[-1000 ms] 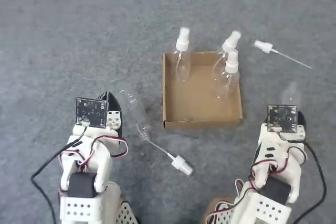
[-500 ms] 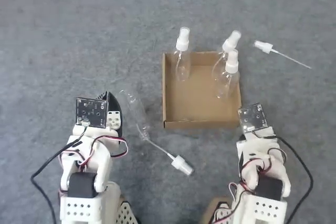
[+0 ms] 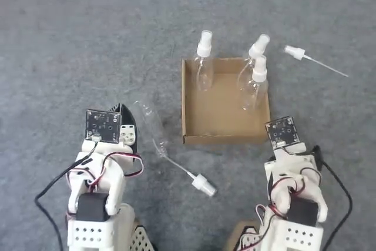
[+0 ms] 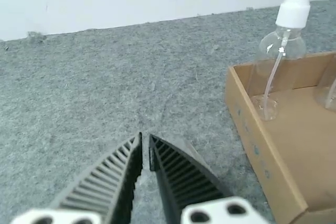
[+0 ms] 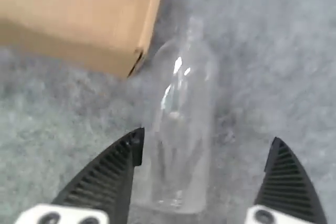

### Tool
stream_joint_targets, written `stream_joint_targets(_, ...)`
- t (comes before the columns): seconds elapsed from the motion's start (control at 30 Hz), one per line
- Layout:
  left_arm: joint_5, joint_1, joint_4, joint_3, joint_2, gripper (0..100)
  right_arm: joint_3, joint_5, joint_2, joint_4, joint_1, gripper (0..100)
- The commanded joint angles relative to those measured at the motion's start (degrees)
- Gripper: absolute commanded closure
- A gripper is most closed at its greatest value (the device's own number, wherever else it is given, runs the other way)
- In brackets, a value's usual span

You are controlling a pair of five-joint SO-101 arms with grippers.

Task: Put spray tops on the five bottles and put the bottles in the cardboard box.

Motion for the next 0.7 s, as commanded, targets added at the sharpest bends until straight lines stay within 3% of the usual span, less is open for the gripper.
stream_joint_targets(0.0, -0.4, -0.3, -1.8, -0.6, -0.8, 99, -7.8, 0.4, 0.5, 0.8, -0.3, 69.6)
stream_joint_targets(0.3, -0.4, -0.3, -1.8, -0.6, -0.8, 99, -16.7, 0.4, 5.4, 3.0, 0.0, 69.6)
stream_joint_targets(0.47, -0.4, -0.3, -1.8, -0.5, -0.8, 99, -30.2, 0.8, 20.4, 2.9, 4.8, 69.5)
stream_joint_targets(0.67, -0.4, -0.3, -1.8, -0.5, -0.8, 99, -45.4, 6.8, 42.2, -0.4, 8.2, 69.6)
